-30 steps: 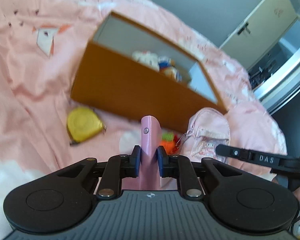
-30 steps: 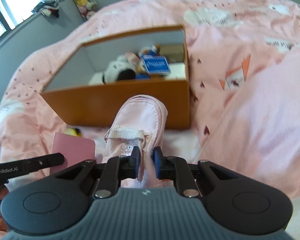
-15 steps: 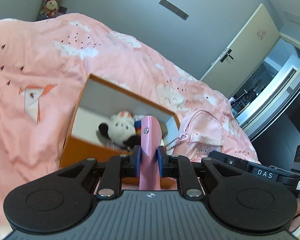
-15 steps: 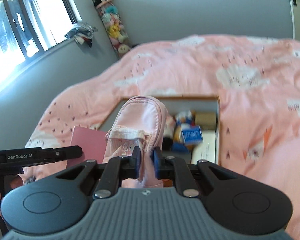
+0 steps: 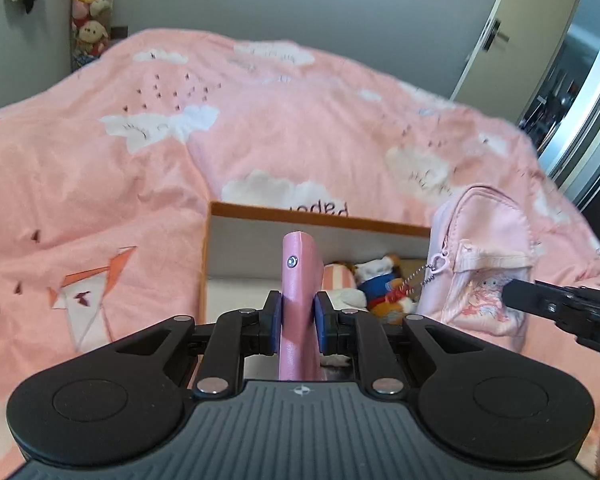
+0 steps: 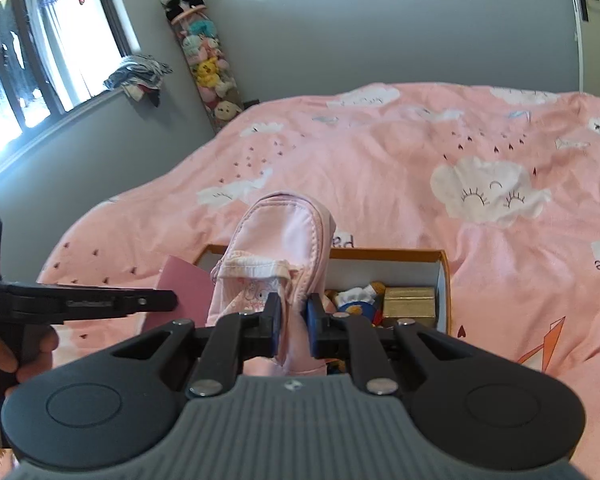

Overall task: Organize objects
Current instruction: 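Carry the pink wallet and pink backpack up over the orange box, then lower the pink wallet into the orange box and open the left tool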

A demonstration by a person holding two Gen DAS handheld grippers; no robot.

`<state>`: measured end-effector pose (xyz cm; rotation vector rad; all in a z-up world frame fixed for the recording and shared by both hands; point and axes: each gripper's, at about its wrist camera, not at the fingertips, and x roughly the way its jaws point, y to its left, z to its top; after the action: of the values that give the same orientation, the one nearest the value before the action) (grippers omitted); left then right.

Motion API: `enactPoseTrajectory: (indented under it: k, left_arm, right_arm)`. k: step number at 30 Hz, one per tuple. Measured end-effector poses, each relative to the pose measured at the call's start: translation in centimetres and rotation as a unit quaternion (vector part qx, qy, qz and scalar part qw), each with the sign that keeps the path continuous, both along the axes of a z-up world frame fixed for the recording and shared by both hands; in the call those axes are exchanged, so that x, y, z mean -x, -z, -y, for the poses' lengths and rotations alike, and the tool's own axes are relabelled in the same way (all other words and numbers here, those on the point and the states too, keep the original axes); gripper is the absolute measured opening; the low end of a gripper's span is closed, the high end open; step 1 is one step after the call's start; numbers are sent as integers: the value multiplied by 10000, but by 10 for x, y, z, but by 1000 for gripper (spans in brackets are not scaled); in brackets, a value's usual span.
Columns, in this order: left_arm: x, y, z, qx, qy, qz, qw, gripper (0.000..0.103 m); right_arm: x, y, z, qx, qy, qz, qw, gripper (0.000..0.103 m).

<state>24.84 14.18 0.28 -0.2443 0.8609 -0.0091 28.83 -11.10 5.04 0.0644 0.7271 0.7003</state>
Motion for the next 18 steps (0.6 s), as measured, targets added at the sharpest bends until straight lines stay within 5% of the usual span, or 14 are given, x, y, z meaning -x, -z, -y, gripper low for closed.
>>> enactPoseTrajectory:
  k: [9,18]
  left_arm:
    - [-49,41,30,-1320,-89,-747,9884,19]
    - [-74,59,24,-923,22,-984,9909,19]
  right_arm:
    - [-23,23,-3,169,0,-57,9998,14]
    - [-33,35,-3,159,-39,-124,9998,14]
